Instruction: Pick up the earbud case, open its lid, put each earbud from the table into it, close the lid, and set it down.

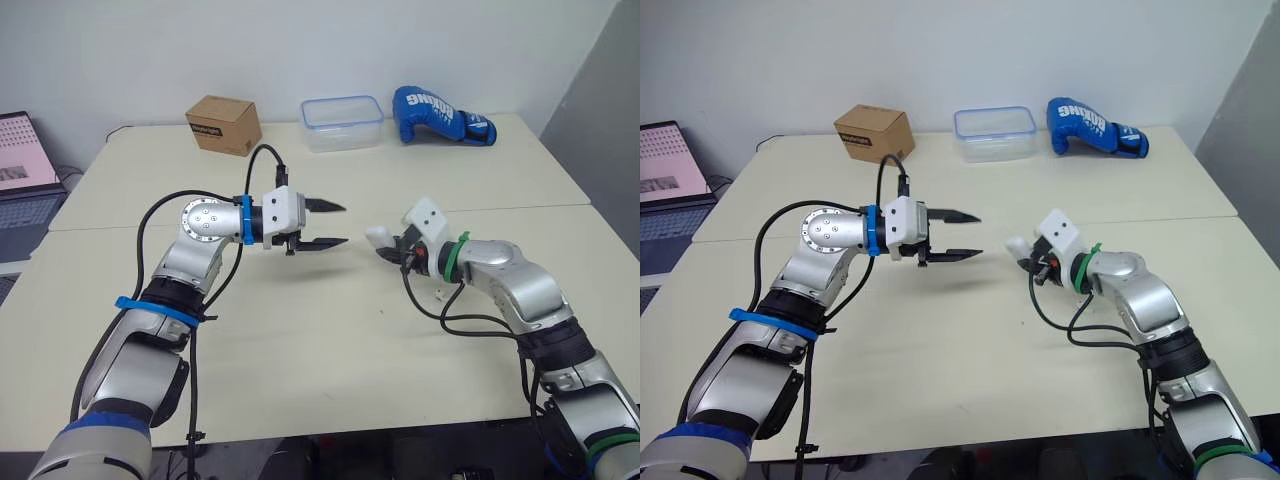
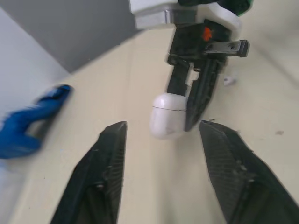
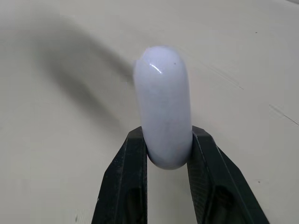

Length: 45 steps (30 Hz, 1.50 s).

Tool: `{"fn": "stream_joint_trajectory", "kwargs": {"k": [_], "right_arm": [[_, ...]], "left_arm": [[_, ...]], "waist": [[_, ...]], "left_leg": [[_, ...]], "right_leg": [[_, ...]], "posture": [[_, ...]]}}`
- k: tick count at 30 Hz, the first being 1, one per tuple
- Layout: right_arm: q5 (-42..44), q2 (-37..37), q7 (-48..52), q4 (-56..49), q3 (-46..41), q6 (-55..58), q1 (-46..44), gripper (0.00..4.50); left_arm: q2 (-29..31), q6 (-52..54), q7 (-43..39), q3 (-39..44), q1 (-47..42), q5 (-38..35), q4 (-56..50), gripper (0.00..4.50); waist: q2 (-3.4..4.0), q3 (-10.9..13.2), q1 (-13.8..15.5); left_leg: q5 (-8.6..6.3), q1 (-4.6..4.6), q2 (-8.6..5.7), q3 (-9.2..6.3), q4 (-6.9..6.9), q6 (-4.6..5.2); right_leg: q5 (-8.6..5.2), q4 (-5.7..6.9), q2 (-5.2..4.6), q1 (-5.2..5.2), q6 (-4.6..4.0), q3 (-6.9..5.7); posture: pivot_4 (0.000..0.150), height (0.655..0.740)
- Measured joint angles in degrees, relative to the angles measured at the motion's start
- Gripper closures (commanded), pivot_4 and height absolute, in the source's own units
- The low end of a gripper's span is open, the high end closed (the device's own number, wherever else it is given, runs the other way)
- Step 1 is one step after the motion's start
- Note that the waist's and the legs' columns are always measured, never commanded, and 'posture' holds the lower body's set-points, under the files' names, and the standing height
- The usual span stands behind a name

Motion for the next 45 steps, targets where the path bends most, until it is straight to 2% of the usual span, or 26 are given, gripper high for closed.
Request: {"fn": "stream_joint_trajectory", "kwargs": {"k": [4,9,19,22,24,29,33,37,39,41,45], "right_arm": [[-4.1,-1.19,2.34,-1.73,2.74,-2.42,-1.23,3.74],[-8.38,-2.22,4.78,-5.89,5.51,-3.63,-2.46,3.74],[-10.34,-1.43,6.25,-10.67,6.27,-0.05,-3.48,3.74],[-10.63,-1.38,6.27,-10.88,6.3,0.48,-3.99,3.74],[-10.82,-1.51,6.31,-10.9,6.3,0.57,-4.09,3.74],[-10.8,-1.49,6.31,-10.9,6.2,0.7,-4.08,3.74],[-10.14,-0.85,6.2,-11.11,4.56,0.74,-3.42,2.34],[-7.87,-1.57,4.98,-13.99,-1.63,1.22,1.3,0.9],[-4.38,0.31,3.27,-15.97,-7.75,4.89,4.53,0.15],[-0.86,2.58,2.18,-18.34,-10.94,7.94,5.9,0.06],[2.94,6.24,-0.65,-21.36,-12.83,11.09,6.01,0.06]], "left_arm": [[-0.27,3.62,-2.81,-0.26,-0.25,2.87,-1.44,2.55],[-1.6,2.3,-3.26,-0.31,-2.41,7.93,0.34,2.55],[-4.88,-1.82,-2.2,-0.23,-4.35,13.16,5.73,2.55],[-5.03,-2.6,-2.59,-0.1,-4.9,13.54,6.68,3.1],[-5.17,-2.79,-3.48,-0.05,-5.01,13.57,6.83,3.7],[-5.56,-2.91,-3.72,0.35,-5.12,13.66,7.42,3.76],[-6.13,0.21,-3.76,1.53,-5.11,12.51,7.42,3.76],[-5.97,17.02,-5.75,5.72,-4.56,5.73,6.06,3.76],[-5.16,26.55,-5.8,8.56,-2.58,1.96,3.04,3.76],[-5.12,33.35,-5.39,9.89,-0.41,-0.45,-0.75,3.76],[-5.43,40.22,-3.99,10.03,2.12,-2.32,-7.05,3.76]], "waist": [[0.0,0.0,-0.1],[-0.01,0.0,0.33],[-0.02,0.01,0.51],[-0.02,0.01,0.51],[-0.02,0.01,0.5],[-0.02,0.01,0.48],[-0.02,0.01,0.46],[-0.02,0.01,0.44],[-0.02,0.01,0.29],[-0.02,0.01,0.29],[-0.02,0.01,0.37]], "left_leg": [[0.01,0.01,0.0,0.0,0.01,-0.01],[0.0,0.0,-0.02,0.0,0.01,-0.01],[0.0,-0.01,-0.03,0.02,0.03,-0.01],[0.0,-0.01,-0.03,0.01,0.03,-0.01],[0.0,-0.01,-0.03,0.01,0.03,-0.01],[0.0,-0.01,-0.03,0.01,0.03,-0.01],[0.0,-0.01,-0.03,0.0,0.04,-0.01],[-0.01,-0.03,-0.03,-0.01,0.06,0.01],[-0.01,-0.01,0.01,-0.02,0.05,0.01],[0.0,0.0,0.06,-0.04,0.05,0.0],[0.0,0.03,0.08,-0.06,0.07,0.0]], "right_leg": [[0.0,-0.01,0.0,0.0,-0.01,0.01],[0.0,-0.06,-0.04,0.03,-0.01,0.02],[0.0,-0.05,-0.09,0.02,-0.01,0.02],[0.0,-0.05,-0.1,0.03,-0.01,0.03],[0.0,-0.05,-0.1,0.03,-0.01,0.02],[0.0,-0.04,-0.1,0.02,-0.01,0.02],[0.0,-0.03,-0.1,0.03,-0.01,0.02],[0.0,0.03,-0.1,0.03,-0.01,0.02],[0.0,0.08,-0.1,0.02,-0.01,0.01],[0.0,0.15,-0.08,0.0,-0.01,0.01],[0.0,0.16,-0.09,0.02,-0.02,0.03]], "posture": [[0.15,0.74],[0.15,0.74],[0.15,0.74],[0.15,0.74],[0.15,0.74],[0.15,0.74],[0.15,0.74],[0.15,0.74],[0.15,0.74],[0.15,0.74],[0.15,0.74]]}}
